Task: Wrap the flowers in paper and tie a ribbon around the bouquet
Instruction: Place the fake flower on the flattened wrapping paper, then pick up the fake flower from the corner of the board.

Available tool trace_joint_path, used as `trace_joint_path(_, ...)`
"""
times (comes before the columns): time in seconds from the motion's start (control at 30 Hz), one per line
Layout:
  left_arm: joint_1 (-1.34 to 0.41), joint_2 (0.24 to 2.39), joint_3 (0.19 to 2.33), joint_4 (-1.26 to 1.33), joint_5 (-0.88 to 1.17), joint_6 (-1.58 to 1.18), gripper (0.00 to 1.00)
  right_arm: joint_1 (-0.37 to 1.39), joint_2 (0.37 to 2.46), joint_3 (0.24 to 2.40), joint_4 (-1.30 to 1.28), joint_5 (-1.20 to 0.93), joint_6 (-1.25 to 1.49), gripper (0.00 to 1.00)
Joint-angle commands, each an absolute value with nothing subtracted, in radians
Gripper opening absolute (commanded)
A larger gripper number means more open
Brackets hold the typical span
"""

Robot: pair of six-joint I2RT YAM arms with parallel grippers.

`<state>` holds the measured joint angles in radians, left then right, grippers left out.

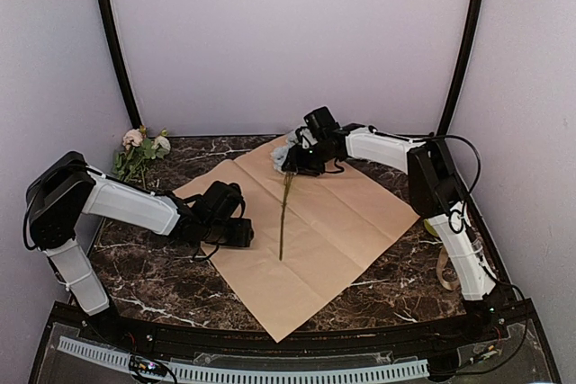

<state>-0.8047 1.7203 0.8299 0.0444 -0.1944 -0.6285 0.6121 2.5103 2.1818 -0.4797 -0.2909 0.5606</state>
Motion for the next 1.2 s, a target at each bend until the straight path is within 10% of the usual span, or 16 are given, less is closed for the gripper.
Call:
trace_joint_path(0.0,-0.803,1.679,0.824,0.042,-0.161,-0.608,0.60,0.607,2.453,2.208,-0.524,-0.165,0.510,0.53)
trace_joint_path(0.33,-0.661,1.529,0.949,-0.070,-0.106,-0.467,0.77,0.629,2.133,1.982,-0.544,-0.010,0.353,0.62)
trace_joint_path(0.7,0.044,1.477,1.164,-0.394,0.017,-0.273,0.86,0.654,1.881,1.656,-0.476,-0.105,0.297,0.60)
trace_joint_path(1.17,0.200,1.924,1.453,-0.621,-0.344,-0.061,0.68,0.674,1.882,1.583,-0.523,-0.140,0.224,0.60)
